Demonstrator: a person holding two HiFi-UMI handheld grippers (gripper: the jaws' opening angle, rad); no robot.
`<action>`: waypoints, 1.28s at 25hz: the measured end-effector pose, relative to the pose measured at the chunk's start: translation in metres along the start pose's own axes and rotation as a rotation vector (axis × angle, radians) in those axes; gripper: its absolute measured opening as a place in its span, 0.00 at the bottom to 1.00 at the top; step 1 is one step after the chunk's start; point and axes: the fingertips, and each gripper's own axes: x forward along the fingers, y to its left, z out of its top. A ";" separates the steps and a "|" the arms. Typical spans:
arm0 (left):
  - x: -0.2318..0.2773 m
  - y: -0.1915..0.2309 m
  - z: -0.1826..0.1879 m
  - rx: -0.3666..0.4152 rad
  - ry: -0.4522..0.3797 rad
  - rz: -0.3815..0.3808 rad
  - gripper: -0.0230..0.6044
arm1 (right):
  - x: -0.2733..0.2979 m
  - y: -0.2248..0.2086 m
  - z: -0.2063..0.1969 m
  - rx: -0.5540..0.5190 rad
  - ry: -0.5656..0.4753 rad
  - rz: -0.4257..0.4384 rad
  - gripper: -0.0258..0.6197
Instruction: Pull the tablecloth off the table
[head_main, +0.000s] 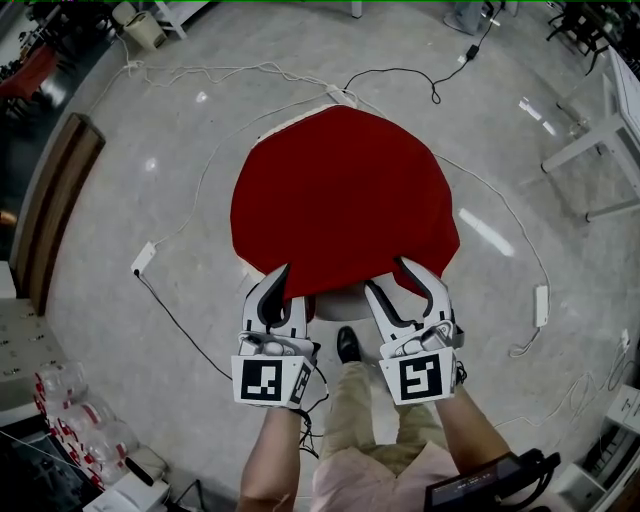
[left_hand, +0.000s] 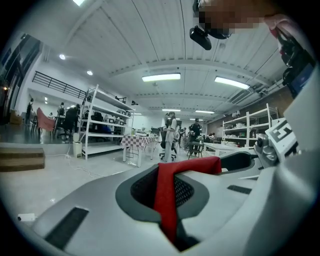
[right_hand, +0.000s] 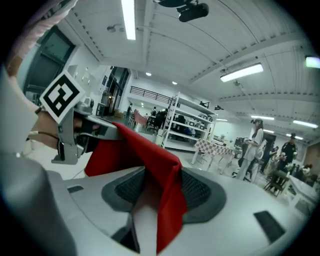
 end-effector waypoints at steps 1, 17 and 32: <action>0.000 0.000 0.001 0.000 -0.002 -0.003 0.09 | -0.001 -0.003 -0.002 -0.015 0.009 -0.030 0.37; -0.001 -0.001 -0.003 0.020 0.011 0.001 0.09 | 0.005 -0.016 -0.008 0.009 0.034 -0.063 0.10; -0.026 -0.013 0.008 0.018 -0.010 0.035 0.09 | -0.020 -0.016 0.009 0.036 -0.003 -0.042 0.09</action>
